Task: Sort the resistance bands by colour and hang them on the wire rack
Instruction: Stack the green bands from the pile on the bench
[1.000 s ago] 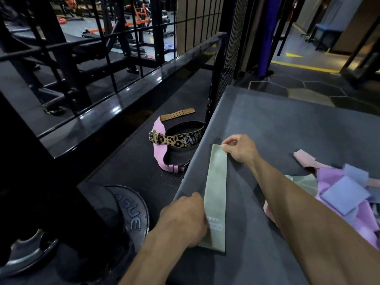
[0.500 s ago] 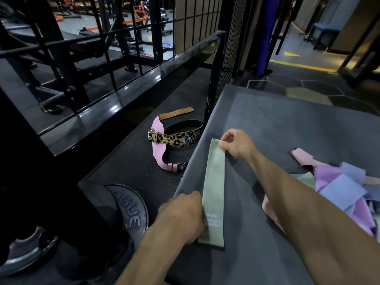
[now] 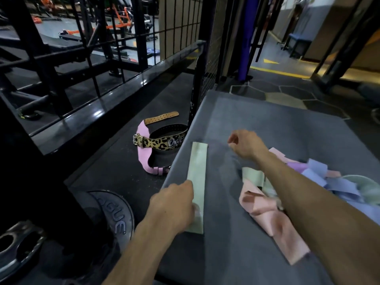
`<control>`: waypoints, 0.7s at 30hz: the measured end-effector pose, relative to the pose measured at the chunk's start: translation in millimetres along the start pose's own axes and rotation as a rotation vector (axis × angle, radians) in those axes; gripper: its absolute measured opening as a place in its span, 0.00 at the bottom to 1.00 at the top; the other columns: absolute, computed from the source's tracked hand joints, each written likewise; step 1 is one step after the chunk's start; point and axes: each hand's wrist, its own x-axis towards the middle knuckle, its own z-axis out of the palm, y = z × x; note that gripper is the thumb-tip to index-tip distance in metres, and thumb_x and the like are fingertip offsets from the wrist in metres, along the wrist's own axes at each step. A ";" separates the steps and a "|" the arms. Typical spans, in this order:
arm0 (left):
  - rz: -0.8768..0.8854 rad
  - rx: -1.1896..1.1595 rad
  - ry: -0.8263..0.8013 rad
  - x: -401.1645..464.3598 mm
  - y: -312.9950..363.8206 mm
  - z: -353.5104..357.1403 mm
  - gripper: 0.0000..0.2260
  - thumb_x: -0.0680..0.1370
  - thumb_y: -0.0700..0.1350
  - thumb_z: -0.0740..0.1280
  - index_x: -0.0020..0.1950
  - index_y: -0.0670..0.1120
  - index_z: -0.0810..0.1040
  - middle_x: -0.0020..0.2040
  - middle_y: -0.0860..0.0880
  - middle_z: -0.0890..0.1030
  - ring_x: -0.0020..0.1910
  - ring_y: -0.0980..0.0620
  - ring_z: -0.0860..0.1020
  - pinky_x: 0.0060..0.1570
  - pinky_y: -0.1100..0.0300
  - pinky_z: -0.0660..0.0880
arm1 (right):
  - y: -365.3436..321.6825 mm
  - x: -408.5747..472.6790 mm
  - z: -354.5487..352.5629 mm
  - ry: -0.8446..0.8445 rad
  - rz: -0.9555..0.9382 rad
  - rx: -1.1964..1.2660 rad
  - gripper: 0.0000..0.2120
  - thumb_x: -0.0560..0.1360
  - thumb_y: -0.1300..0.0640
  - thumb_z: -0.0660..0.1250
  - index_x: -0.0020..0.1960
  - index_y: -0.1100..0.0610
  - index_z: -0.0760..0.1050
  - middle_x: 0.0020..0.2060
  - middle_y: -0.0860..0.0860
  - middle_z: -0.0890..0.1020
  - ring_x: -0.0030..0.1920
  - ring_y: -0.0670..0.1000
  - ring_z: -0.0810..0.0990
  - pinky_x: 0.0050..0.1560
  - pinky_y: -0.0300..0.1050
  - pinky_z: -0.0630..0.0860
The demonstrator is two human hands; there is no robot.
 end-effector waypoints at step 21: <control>0.144 -0.169 0.128 -6.3 83.5 7.2 0.05 0.80 0.50 0.64 0.55 0.56 0.74 0.47 0.53 0.74 0.53 0.46 0.77 0.53 0.53 0.75 | 63.8 -109.5 -65.8 0.276 -0.007 0.242 0.05 0.74 0.52 0.72 0.46 0.53 0.79 0.45 0.51 0.83 0.47 0.53 0.81 0.50 0.46 0.74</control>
